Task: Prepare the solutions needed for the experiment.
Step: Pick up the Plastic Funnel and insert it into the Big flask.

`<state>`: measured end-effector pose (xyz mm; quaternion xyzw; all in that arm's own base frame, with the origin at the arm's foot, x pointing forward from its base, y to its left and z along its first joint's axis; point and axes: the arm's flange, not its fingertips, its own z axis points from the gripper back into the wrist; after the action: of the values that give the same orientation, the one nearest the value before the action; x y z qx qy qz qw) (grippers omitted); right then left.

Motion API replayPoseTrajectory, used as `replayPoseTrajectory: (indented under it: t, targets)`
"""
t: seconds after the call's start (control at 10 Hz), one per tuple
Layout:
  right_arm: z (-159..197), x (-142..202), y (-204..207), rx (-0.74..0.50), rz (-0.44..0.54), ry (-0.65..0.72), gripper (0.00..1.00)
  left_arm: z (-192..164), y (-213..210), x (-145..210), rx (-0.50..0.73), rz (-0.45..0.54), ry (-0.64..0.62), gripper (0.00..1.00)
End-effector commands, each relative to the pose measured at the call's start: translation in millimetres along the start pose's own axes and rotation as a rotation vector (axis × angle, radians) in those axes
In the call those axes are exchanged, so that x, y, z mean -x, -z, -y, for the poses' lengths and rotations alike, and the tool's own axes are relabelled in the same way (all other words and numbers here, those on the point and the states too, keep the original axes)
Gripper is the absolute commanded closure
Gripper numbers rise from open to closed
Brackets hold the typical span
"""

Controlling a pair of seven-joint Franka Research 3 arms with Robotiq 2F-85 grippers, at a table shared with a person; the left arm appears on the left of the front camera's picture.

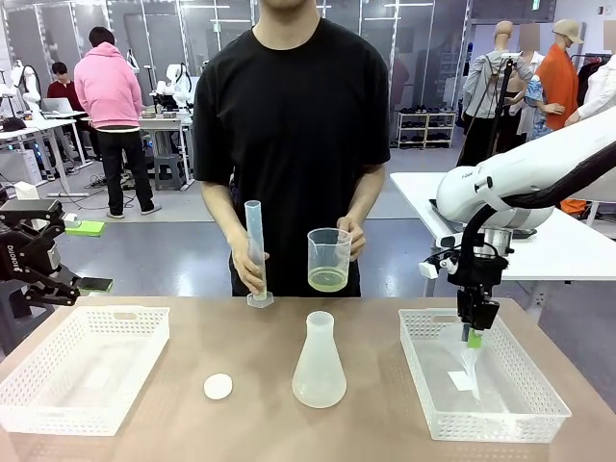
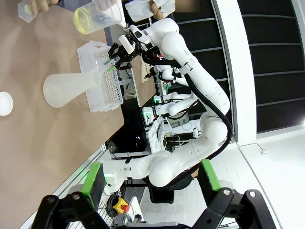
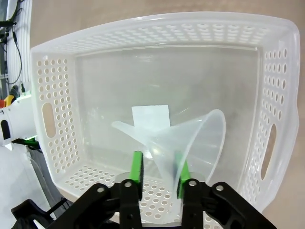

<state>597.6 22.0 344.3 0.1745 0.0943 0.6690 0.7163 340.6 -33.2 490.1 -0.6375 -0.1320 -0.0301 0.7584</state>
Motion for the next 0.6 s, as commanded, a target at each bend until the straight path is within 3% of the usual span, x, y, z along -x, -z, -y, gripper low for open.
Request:
replayPoseTrajectory:
  t: [0.0, 0.2, 0.5]
  targets:
    - [7.3, -0.4, -9.2, -0.012, 0.003, -0.014, 0.81, 2.6, 1.5, -1.1, 0.021, 0.003, 0.0, 0.0]
    - [9.1, -0.5, -14.1, -0.037, -0.016, -0.026, 1.0, 2.6, 1.5, -1.1, 0.021, 0.003, 0.0, 0.0]
    - [9.9, -0.2, -16.6, -0.077, 0.017, -0.046, 1.0, 2.6, 1.5, -1.1, 0.021, 0.003, 0.0, 0.0]
